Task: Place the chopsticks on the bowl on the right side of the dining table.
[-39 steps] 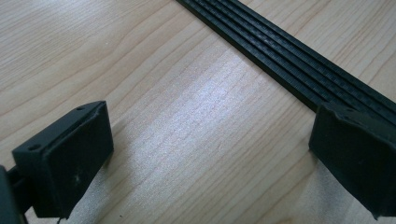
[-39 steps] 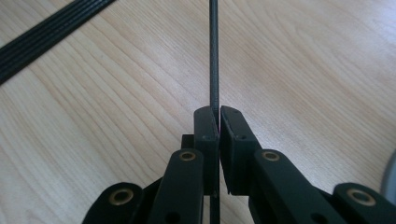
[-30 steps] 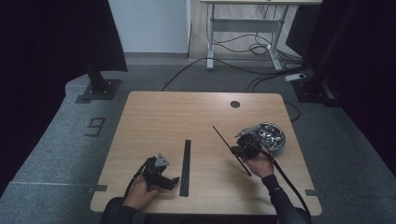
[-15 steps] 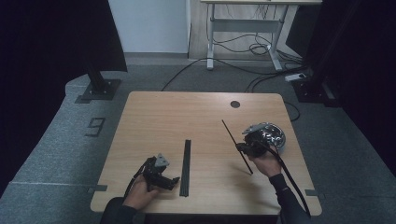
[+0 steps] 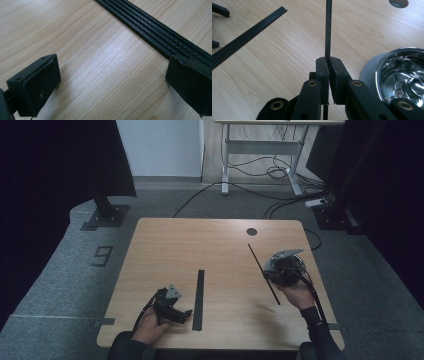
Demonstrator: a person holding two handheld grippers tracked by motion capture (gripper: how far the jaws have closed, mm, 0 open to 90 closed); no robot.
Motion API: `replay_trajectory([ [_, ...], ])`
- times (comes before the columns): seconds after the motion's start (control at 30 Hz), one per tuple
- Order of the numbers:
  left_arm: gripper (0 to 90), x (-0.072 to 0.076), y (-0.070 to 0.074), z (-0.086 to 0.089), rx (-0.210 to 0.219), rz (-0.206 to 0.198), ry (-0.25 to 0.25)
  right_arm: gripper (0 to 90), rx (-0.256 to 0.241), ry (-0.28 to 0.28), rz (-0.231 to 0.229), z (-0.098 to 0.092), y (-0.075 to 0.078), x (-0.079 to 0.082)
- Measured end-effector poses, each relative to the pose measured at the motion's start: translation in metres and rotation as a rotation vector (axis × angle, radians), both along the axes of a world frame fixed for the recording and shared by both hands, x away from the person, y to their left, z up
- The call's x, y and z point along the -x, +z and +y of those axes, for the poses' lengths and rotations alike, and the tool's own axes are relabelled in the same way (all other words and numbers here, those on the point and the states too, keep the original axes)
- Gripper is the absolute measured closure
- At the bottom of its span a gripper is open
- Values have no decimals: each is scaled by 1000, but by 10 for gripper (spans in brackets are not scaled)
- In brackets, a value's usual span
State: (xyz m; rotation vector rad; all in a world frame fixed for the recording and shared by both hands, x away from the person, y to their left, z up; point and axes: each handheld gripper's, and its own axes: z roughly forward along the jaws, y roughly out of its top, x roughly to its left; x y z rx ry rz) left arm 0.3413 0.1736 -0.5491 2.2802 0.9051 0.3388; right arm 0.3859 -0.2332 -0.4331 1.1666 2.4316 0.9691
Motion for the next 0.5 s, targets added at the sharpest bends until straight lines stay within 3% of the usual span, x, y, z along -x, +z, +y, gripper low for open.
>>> replay_trajectory([
  [0.5, 0, 0, 0, 0, 1, 0, 1, 858, 13, -28, -7, -22, 14, 13],
])
